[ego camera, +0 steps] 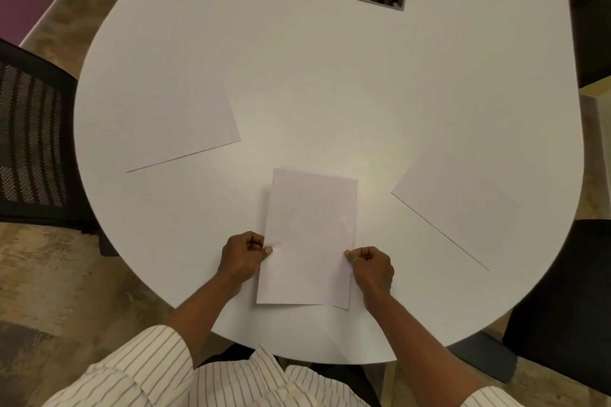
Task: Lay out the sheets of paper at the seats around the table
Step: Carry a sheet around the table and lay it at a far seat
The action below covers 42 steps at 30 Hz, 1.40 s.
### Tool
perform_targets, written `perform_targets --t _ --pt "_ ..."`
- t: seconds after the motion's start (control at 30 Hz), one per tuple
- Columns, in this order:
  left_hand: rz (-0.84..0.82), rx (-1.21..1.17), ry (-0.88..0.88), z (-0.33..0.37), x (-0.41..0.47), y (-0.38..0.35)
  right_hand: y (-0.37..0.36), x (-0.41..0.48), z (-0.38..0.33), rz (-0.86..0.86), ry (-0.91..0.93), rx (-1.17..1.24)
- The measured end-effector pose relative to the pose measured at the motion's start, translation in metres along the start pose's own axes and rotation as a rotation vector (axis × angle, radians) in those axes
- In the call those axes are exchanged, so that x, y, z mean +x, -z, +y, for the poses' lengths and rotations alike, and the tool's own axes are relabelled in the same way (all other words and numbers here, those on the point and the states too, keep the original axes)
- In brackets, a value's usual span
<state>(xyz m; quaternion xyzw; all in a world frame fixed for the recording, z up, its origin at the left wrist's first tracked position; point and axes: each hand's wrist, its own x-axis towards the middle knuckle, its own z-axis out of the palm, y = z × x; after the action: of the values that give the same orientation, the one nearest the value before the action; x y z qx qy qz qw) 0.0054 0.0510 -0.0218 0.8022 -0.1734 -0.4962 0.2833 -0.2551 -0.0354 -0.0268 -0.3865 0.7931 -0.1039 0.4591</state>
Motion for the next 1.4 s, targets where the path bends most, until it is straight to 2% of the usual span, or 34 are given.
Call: perform_targets --t 0.37,0.8,1.1,1.4 --pt "-0.066 0.086 -0.080 0.011 -0.007 0.013 0.015 -0.048 0.017 0.029 0.072 0.244" --pt "-0.251 0.222 -0.278 0.052 -0.069 -0.036 0.083 -0.116 0.083 0.294 0.048 0.571" --pt "-0.418 0.375 -0.426 0.047 -0.171 -0.123 0.162 -0.169 0.188 0.481 0.049 0.759" --pt "-0.519 0.520 -0.592 -0.013 -0.307 -0.213 0.241 -0.234 0.329 0.638 -0.034 0.929"
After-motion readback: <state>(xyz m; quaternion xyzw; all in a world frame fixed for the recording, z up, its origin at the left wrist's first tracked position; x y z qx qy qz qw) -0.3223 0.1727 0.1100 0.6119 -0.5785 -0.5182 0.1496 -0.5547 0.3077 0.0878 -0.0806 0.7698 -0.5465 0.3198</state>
